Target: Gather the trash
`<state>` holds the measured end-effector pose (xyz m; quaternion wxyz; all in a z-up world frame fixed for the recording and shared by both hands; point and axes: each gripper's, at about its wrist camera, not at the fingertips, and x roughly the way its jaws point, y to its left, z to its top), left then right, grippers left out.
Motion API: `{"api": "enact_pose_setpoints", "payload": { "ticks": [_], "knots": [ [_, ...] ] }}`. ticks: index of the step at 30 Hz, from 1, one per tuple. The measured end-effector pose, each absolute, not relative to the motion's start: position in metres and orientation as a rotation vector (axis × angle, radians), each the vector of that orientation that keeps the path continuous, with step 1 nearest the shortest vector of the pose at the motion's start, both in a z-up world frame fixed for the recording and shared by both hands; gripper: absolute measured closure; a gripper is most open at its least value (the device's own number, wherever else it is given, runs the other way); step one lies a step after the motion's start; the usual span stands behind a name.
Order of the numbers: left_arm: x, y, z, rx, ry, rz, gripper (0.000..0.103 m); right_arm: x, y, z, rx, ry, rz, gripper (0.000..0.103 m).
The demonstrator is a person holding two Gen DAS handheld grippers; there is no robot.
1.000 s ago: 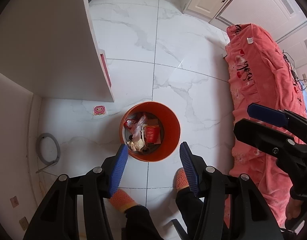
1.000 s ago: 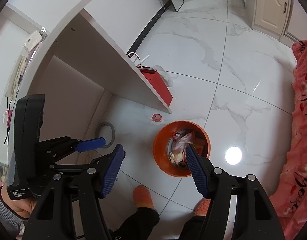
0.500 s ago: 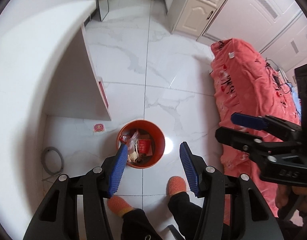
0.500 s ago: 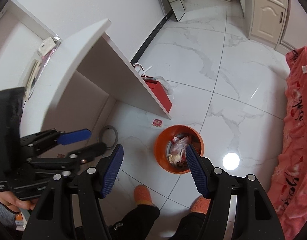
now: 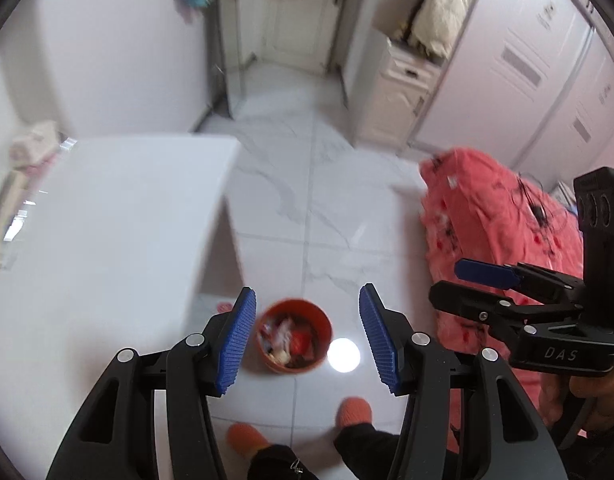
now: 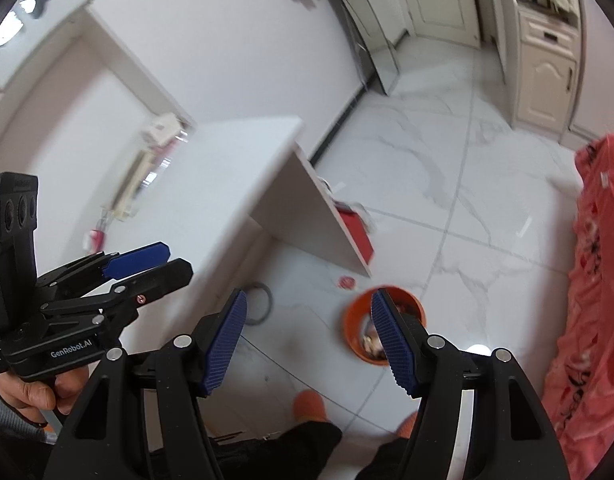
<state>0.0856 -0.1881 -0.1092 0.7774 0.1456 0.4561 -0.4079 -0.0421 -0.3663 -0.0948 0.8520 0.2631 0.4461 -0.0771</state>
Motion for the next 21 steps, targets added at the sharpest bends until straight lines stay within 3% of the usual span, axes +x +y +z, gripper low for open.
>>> {"api": "enact_pose_setpoints", "payload": {
  "ticks": [2,4,7,10,15,17,21],
  "knots": [
    [0.082,-0.173,-0.09,0.3,0.929,-0.828,0.029,-0.04,-0.357,-0.074,0.526,0.899,-0.136,0.035],
    [0.077,-0.16,-0.075,0.28,0.872,-0.784,0.022,-0.038,-0.349,-0.059,0.508,0.866,-0.11,0.032],
    [0.073,-0.142,-0.059,0.266,0.818,-0.718,0.022,-0.032,-0.334,-0.037,0.476,0.819,-0.071,0.032],
    [0.071,-0.126,-0.048,0.252,0.776,-0.648,0.015,-0.023,-0.315,-0.02,0.427,0.776,-0.031,0.032],
    [0.07,-0.094,-0.032,0.196,0.726,-0.542,0.015,-0.007,-0.287,0.003,0.354,0.731,0.046,0.03],
    [0.069,-0.08,-0.025,0.161,0.706,-0.502,0.008,-0.001,-0.277,0.01,0.331,0.717,0.075,0.029],
    [0.066,-0.062,-0.013,0.13,0.662,-0.428,0.007,0.007,-0.258,0.019,0.304,0.702,0.128,0.028]
  ]
}}
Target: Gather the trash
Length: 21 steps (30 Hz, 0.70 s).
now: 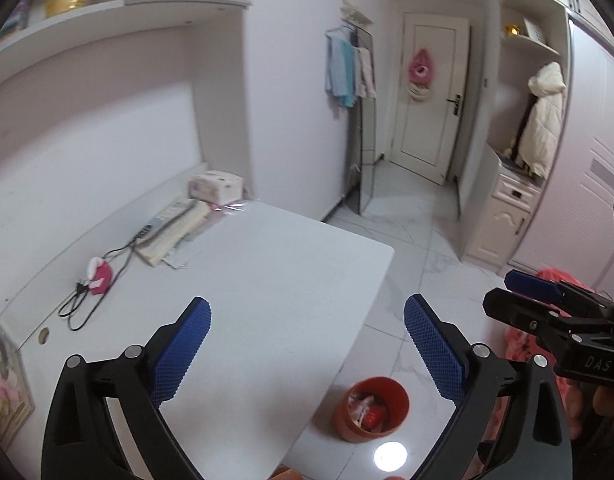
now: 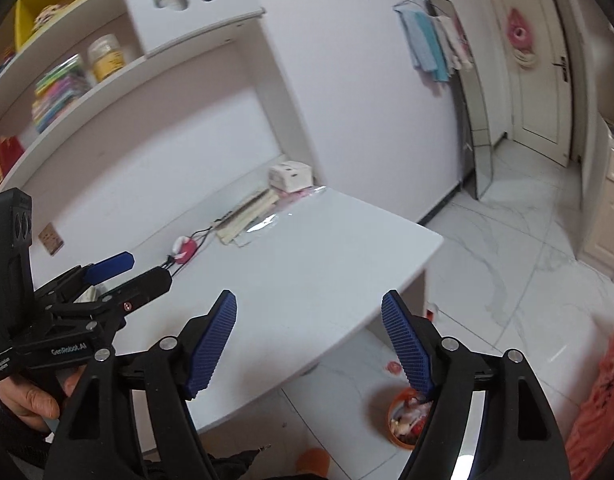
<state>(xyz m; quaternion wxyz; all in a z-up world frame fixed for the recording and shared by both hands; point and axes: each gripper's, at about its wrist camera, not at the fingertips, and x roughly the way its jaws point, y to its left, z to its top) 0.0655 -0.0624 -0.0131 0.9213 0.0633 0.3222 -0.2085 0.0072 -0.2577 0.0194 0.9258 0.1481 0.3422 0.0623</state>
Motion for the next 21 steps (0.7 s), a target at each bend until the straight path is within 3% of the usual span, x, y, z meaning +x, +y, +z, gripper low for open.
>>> {"api": "enact_pose_setpoints", "payload": {
  "ticks": [21],
  "knots": [
    [0.052,-0.004,0.003,0.077,0.632,-0.197,0.006,0.025,-0.191,0.04,0.219,0.652,0.299,0.027]
  ]
}}
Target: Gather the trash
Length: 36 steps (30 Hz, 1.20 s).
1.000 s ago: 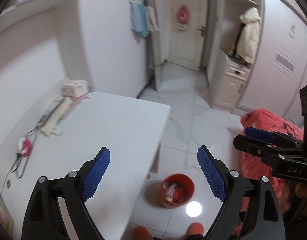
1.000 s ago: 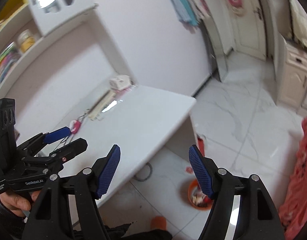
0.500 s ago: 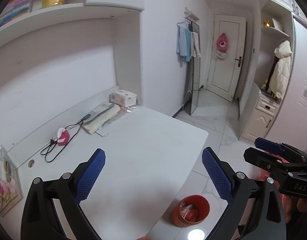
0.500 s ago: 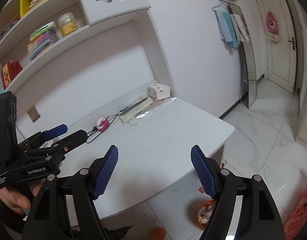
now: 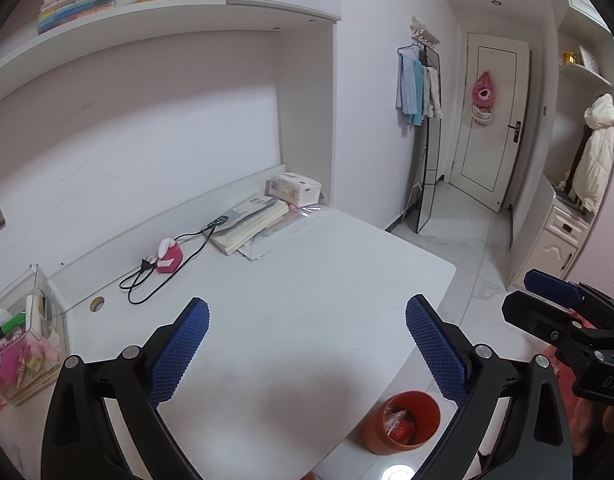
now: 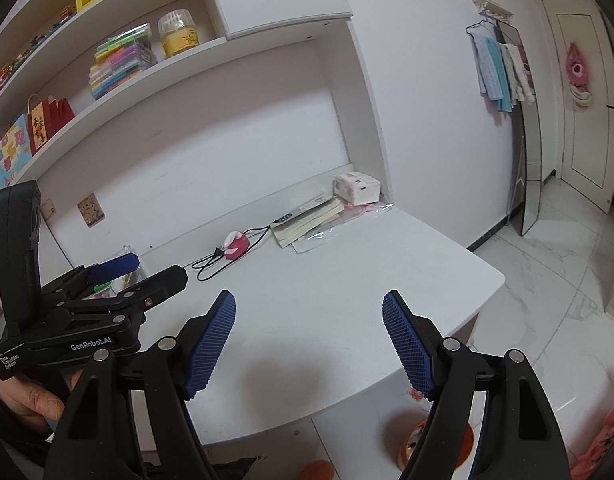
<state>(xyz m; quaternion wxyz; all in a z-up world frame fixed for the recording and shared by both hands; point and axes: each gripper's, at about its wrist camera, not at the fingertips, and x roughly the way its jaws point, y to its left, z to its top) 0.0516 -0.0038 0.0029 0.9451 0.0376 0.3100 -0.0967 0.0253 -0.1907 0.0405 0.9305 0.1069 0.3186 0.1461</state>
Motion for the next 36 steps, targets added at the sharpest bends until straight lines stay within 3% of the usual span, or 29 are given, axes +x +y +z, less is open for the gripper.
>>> {"api": "enact_pose_setpoints", "payload": {
  "ticks": [36],
  "knots": [
    [0.042,0.003,0.014,0.082,0.598,-0.166,0.006,0.031,-0.187,0.034,0.224,0.67,0.32,0.027]
  ]
}}
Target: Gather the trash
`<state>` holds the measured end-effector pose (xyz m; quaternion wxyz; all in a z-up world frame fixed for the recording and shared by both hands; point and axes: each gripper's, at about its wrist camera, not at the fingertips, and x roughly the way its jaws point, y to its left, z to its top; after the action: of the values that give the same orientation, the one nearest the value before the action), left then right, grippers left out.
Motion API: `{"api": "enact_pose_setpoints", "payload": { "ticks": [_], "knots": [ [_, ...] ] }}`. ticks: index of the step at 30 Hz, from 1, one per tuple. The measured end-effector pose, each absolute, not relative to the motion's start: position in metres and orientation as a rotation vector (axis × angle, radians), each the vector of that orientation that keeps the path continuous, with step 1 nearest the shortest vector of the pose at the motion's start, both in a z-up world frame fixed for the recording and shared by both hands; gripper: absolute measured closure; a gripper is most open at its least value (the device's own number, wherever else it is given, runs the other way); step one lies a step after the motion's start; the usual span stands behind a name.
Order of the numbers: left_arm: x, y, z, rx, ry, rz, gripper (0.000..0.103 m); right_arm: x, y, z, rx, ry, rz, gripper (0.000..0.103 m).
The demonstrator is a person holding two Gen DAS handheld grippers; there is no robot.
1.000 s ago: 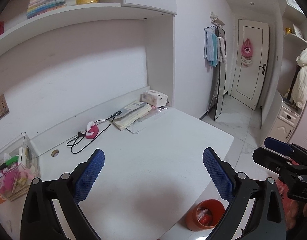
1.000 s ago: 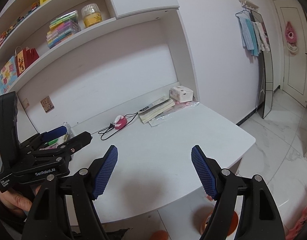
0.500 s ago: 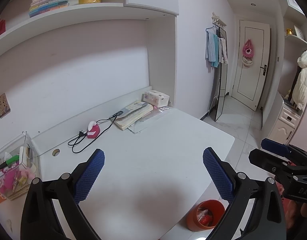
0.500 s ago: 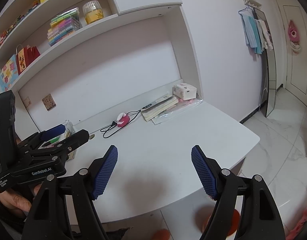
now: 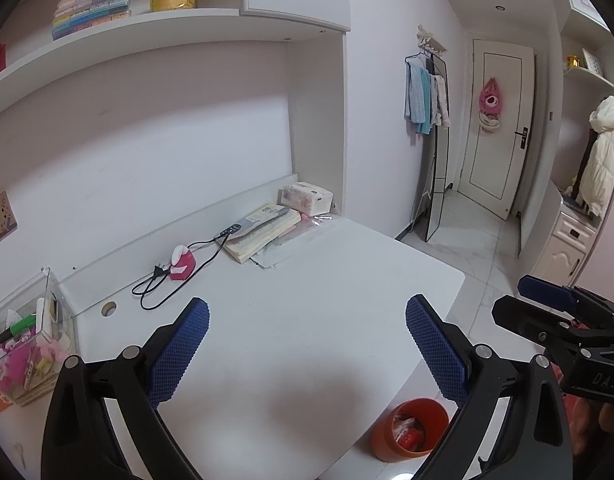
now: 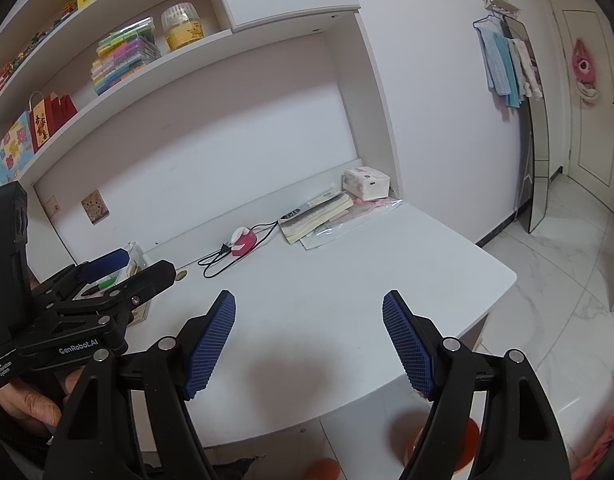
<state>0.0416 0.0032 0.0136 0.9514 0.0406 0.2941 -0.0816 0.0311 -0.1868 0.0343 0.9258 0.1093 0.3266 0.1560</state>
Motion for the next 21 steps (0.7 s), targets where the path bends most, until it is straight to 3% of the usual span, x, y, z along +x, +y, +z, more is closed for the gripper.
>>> {"api": "enact_pose_setpoints", "payload": {
  "ticks": [21],
  "knots": [
    [0.0359,-0.0026,0.0077,0.081,0.61,-0.17,0.006,0.0336,-0.1899,0.0324,0.225,0.684,0.319,0.027]
  ]
}}
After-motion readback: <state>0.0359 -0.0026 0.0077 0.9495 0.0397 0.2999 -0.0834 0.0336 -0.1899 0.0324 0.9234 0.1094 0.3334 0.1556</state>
